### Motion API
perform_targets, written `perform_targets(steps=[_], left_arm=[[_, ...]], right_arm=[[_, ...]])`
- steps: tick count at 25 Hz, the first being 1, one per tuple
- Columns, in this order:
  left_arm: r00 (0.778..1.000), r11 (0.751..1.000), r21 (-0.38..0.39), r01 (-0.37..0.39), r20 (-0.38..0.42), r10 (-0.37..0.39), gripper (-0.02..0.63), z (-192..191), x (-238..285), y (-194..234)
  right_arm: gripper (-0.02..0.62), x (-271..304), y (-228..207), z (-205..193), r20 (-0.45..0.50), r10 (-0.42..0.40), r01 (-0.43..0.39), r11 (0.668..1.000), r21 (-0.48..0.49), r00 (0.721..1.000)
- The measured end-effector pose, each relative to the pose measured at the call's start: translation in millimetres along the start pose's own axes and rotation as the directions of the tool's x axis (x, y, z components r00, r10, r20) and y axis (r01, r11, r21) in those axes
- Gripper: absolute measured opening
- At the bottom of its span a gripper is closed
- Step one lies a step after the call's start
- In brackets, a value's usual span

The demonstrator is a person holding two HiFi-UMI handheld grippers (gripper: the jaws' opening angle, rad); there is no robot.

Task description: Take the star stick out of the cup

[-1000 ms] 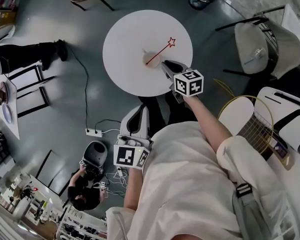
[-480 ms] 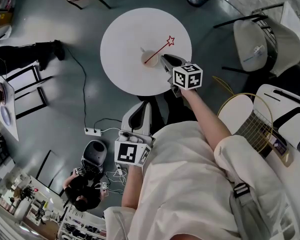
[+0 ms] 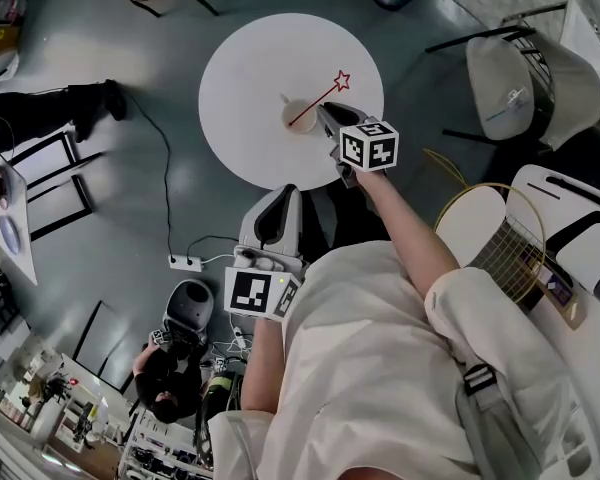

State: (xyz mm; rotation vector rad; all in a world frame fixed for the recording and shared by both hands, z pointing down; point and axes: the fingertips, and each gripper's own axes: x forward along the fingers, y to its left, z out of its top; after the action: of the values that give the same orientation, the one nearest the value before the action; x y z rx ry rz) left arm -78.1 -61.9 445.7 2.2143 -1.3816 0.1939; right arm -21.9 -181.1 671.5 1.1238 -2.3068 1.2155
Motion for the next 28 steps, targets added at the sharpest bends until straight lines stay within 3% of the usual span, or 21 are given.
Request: perform_targets(steps=[28], left_arm=[[0.999,1.000,-0.011,0.029,-0.032,-0.030,0.009,4.3,-3.2,16.5]], right_arm=[[0.031,16.2,-2.1,14.5,0.082,-0.071,0.064,0.994,0.086,0.994]])
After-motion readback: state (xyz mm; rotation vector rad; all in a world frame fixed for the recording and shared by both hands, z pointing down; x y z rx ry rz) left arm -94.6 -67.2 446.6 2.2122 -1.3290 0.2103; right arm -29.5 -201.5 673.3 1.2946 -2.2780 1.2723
